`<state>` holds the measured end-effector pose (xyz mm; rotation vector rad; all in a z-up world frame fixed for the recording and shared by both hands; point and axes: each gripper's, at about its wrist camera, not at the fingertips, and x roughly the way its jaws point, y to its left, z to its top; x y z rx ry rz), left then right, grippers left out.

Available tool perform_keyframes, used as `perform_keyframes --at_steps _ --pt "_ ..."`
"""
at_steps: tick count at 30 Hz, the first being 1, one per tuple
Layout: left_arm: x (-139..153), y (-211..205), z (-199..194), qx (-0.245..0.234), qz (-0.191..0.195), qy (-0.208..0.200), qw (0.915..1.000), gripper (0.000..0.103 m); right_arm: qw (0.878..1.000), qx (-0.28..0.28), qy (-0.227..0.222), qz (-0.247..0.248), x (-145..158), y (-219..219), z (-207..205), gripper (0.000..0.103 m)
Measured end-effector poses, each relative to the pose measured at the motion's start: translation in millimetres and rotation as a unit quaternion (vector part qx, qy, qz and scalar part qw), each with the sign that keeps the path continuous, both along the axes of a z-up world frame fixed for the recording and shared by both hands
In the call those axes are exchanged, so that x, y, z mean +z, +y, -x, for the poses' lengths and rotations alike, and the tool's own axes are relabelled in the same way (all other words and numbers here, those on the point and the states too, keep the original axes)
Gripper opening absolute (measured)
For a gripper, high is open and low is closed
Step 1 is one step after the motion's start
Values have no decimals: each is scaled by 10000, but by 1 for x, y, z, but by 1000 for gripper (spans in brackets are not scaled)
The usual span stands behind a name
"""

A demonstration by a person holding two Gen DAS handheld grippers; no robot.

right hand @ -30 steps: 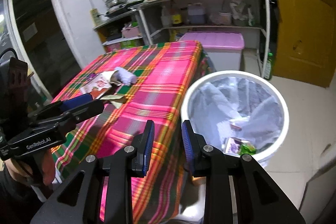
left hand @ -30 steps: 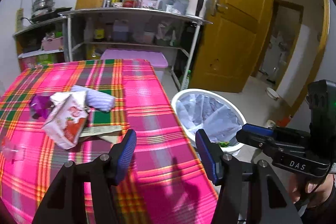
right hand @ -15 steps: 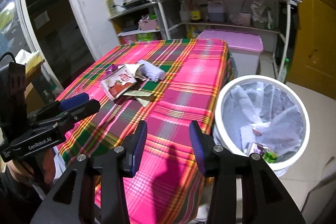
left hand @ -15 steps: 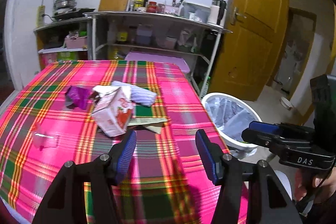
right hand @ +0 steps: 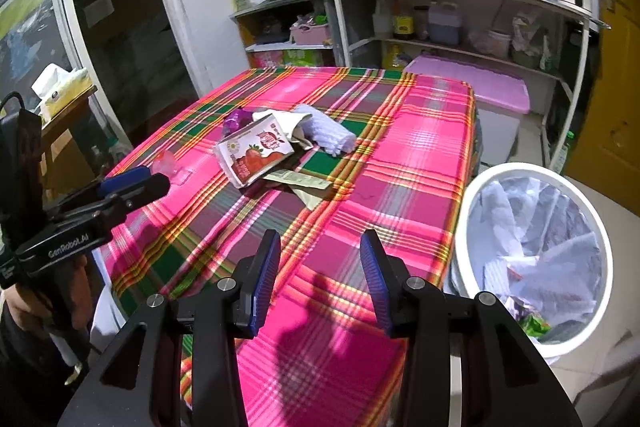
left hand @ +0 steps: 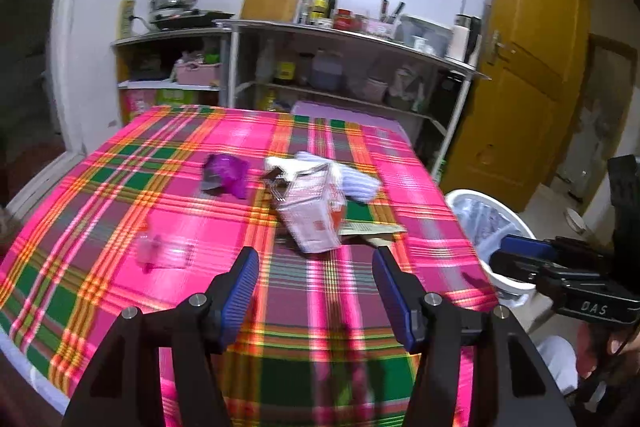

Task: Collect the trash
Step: 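Return the right gripper to the table toward the strawberry milk carton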

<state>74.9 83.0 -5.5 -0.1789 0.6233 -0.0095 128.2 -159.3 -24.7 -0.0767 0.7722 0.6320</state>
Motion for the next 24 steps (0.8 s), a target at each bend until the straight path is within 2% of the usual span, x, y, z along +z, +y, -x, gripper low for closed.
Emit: perform_keyframes --at_steps 4,9,13,19,24 --pt "-5 23 0 352 -57 46 9994 59 10000 68 17 -37 0 10 -3 43" --pt "-13 54 -2 759 -33 144 9970 59 9999 146 3 -74 0 25 -8 58" --pt "-18 74 -4 971 -85 171 9951 59 9998 210 -6 -54 1 37 -12 58" --pt "-32 98 -17 1089 -106 346 9934 62 9995 321 -10 -36 2 59 -17 58" --pt "-44 104 -30 969 -119 527 9938 64 9994 351 7 18 1 72 -21 58"
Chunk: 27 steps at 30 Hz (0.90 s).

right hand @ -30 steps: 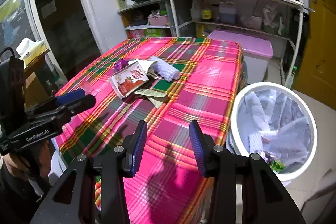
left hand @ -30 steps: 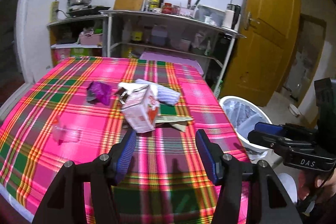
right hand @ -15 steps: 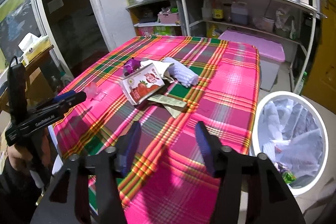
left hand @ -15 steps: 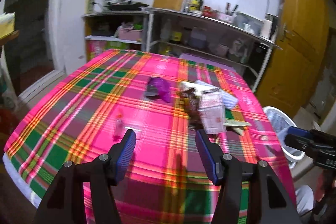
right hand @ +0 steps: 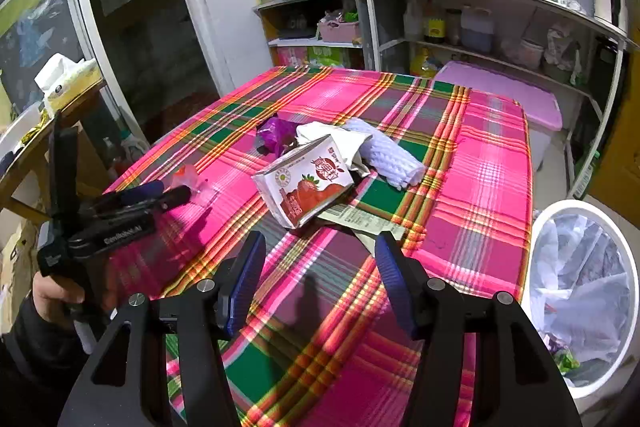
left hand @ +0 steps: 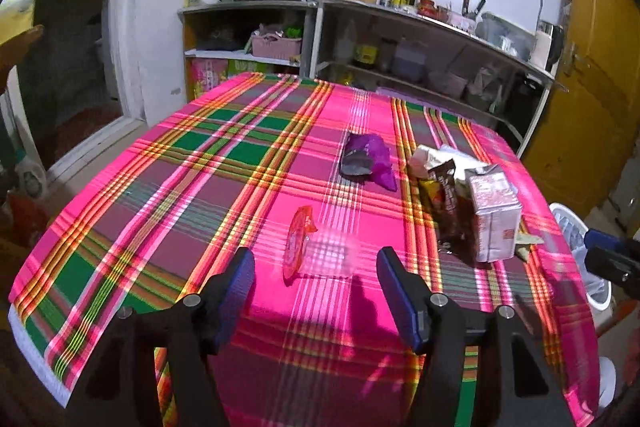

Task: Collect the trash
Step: 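Return the right gripper to the table toward the strawberry milk carton, then grasp the strawberry milk carton with the right gripper and lift it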

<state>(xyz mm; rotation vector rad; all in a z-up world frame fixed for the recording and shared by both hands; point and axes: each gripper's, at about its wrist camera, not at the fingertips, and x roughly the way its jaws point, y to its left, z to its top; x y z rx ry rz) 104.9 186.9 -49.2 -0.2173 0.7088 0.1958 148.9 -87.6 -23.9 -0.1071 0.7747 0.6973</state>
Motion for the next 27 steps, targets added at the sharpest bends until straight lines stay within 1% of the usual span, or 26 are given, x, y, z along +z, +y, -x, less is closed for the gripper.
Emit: perform_keyframes --at_steps 5,7,10,11,12,14,19,22,27 --pt "-9 -2 -15 -154 -82 185 9997 65 10000 -41 16 18 0 5 -4 58" --pt "-12 -2 -21 -137 -153 299 9993 65 10000 -58 12 21 0 9 -6 58" --pt "-16 1 -27 -91 -121 430 9990 64 10000 -50 -7 23 2 15 -8 58" --pt "-18 2 -28 -76 -114 474 9988 63 10000 -45 -14 26 2 18 -9 58" --pt "-19 2 -29 -72 -106 505 9986 56 10000 -45 -23 37 3 22 -9 58" --pt "-23 3 -30 -58 -104 565 9983 47 10000 -54 -46 68 3 29 -10 58" --pt "-22 4 -24 -101 35 394 9992 47 9996 -76 -151 204 2 52 -11 58" --pt "-20 10 -16 -87 208 272 9994 47 9992 -140 -199 317 -1 66 -14 58" --pt "-16 21 -6 0 329 152 9993 47 9964 -340 -404 665 -8 91 -19 58"
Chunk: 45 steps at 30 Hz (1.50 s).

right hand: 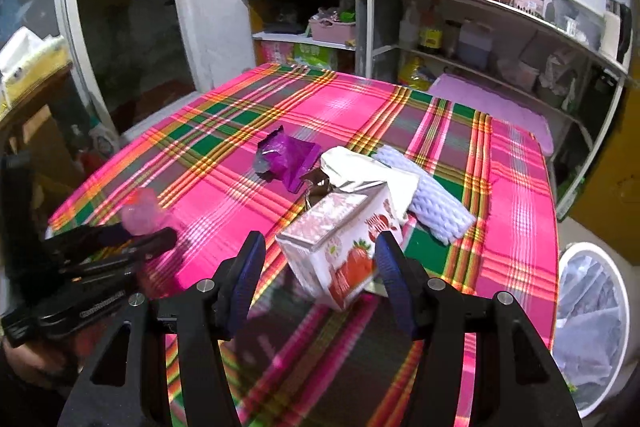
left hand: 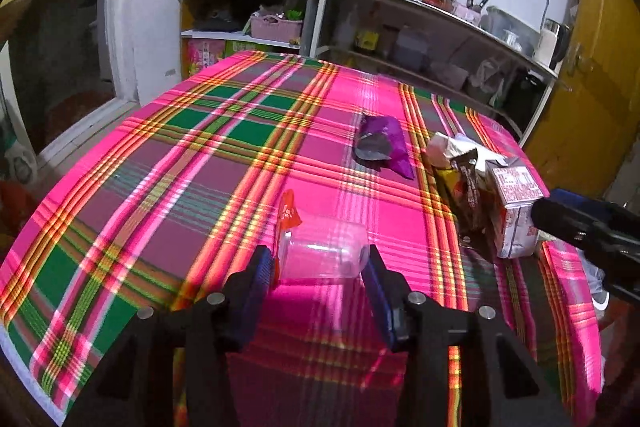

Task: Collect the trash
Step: 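Grasp the strawberry milk carton with the right gripper and lift it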

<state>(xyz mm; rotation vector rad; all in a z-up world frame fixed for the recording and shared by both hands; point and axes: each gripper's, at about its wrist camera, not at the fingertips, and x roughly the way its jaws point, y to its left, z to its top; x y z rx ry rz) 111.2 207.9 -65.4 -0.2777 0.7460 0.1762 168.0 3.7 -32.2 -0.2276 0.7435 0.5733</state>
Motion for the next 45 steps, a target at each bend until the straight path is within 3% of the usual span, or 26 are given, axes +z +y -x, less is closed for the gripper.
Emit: perform_keyframes --at_steps 6,11,17,20,31,45 --pt "-1 14 7 91 138 -46 9999 47 9966 -209 -345 714 -16 27 -3 58" --pt "-1 14 8 47 199 -75 9998 47 9932 -483 -445 957 -23 24 -8 58" --pt "-1 11 8 -8 229 -99 9997 47 9940 -796 -386 644 -12 -3 -15 58" --pt "0 7 8 -43 220 -103 9997 47 9950 -831 -265 487 -11 -12 -18 38" --pt "11 -19 10 -276 156 -169 9994 47 9972 -742 -98 -82 1 -45 -5 38" --pt "42 -86 22 -912 50 -383 9951 47 9950 -772 -119 -627 23 -109 30 38"
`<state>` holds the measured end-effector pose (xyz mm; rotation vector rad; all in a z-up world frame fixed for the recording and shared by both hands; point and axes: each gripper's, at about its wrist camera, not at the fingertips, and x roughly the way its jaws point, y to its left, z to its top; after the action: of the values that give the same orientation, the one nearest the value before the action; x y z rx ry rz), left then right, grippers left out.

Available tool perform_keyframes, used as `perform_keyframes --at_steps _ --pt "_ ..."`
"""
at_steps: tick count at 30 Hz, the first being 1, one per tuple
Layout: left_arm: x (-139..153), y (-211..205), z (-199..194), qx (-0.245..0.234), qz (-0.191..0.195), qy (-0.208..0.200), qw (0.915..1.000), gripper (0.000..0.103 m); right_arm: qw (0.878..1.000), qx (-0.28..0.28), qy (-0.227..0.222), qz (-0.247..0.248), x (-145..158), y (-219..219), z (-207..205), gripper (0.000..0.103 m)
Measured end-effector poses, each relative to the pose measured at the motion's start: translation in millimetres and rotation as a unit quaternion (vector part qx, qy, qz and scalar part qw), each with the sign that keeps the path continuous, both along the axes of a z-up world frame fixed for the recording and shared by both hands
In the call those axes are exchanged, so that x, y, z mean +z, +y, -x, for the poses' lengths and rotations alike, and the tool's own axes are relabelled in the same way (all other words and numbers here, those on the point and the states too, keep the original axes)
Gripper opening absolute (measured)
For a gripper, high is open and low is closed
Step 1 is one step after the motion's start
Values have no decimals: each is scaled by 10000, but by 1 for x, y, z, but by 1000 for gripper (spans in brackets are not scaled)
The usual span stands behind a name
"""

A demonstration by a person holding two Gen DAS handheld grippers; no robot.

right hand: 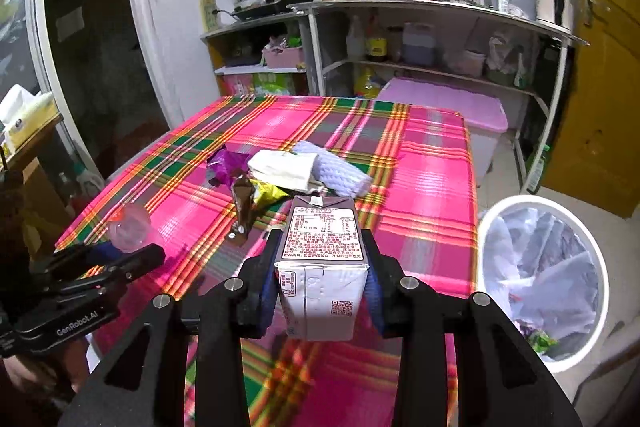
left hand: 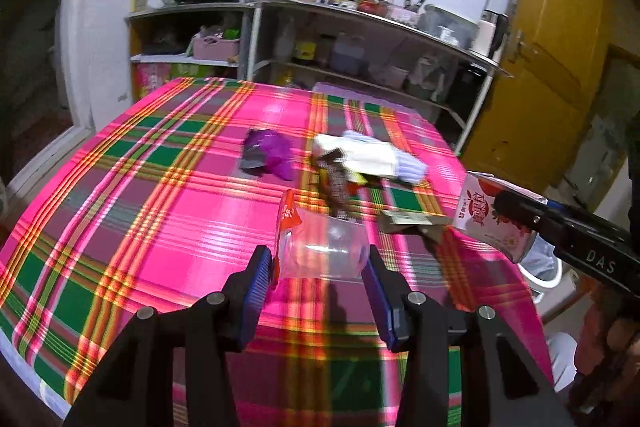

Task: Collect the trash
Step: 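Grasp the strawberry milk carton with the right gripper and lift it, then carry the milk carton over the bin and open the right gripper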

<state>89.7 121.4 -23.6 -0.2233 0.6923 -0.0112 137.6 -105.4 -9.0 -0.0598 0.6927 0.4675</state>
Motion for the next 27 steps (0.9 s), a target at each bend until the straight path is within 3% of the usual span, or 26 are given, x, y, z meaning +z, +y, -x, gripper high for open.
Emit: perform_keyframes --at_steps 14,27 --pt "22 -78 2 -810 -69 -172 9965 47 9985 -477 -64 -246 7 -78 20 38" --pt "28 -141 -23 -1385 -137 -180 9901 47 9930 -1101 -96 -429 4 -147 17 38"
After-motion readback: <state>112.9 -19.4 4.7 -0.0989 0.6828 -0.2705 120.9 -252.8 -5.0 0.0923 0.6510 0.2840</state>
